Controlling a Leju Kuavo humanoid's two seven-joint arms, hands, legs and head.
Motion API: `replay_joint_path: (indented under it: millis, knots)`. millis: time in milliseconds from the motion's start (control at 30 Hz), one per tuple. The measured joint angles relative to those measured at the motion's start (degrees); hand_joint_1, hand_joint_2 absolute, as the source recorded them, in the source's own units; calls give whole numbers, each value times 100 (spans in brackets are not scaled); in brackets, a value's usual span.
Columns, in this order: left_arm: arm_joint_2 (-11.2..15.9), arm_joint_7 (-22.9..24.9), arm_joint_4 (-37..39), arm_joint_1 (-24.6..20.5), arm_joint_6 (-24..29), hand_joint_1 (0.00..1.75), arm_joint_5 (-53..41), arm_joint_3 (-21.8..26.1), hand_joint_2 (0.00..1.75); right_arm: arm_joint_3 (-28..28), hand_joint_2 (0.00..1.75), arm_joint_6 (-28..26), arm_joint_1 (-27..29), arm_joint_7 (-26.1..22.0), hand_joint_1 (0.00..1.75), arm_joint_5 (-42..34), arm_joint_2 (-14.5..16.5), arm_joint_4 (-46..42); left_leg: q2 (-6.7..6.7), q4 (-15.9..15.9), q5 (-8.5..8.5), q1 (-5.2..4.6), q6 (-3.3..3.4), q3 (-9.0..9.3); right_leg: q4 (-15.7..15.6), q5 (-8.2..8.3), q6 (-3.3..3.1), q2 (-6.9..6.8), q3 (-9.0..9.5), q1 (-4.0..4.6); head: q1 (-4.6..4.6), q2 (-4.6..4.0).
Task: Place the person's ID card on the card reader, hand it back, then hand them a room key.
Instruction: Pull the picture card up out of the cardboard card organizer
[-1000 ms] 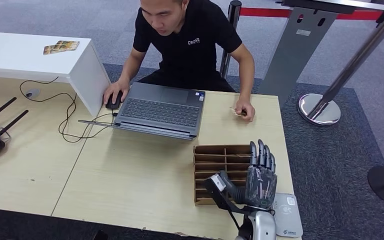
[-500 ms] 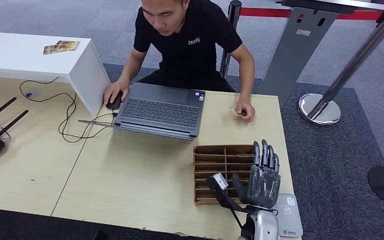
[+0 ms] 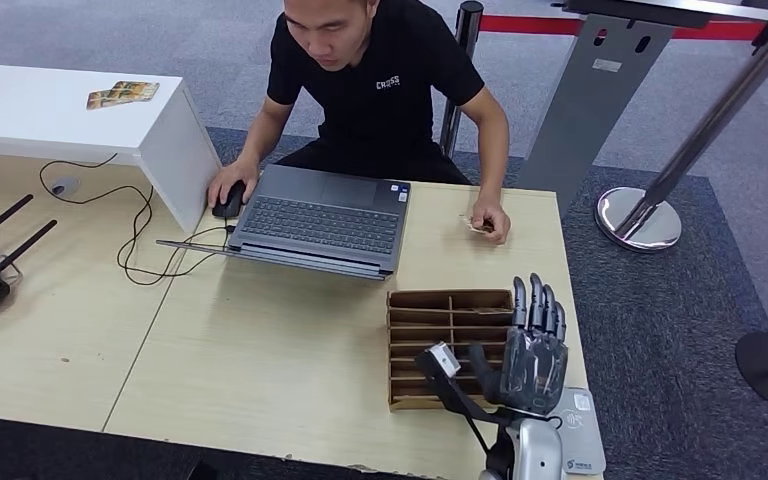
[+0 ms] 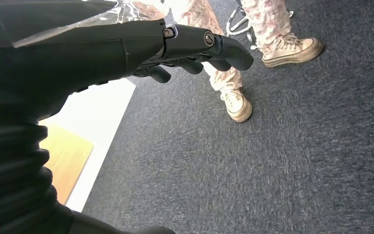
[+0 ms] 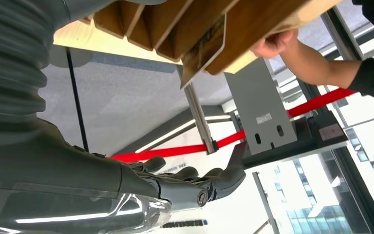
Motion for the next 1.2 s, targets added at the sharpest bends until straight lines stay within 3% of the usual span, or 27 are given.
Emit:
replay_joint_path:
  millis: [567, 1200]
  knots:
    - [15, 19, -44, 8, 0, 0, -2, -17, 175, 111, 175, 0, -25, 443, 0, 250, -160, -476, 0, 0, 0, 0, 0, 0, 0, 0, 0, 0, 1, 0, 1, 0]
    - [18, -36, -70, 10, 0, 0, -45, -22, 175, 638, 175, 7, -283, 1170, 0, 350, -509, -350, 0, 0, 0, 0, 0, 0, 0, 0, 0, 0, 1, 0, 1, 0]
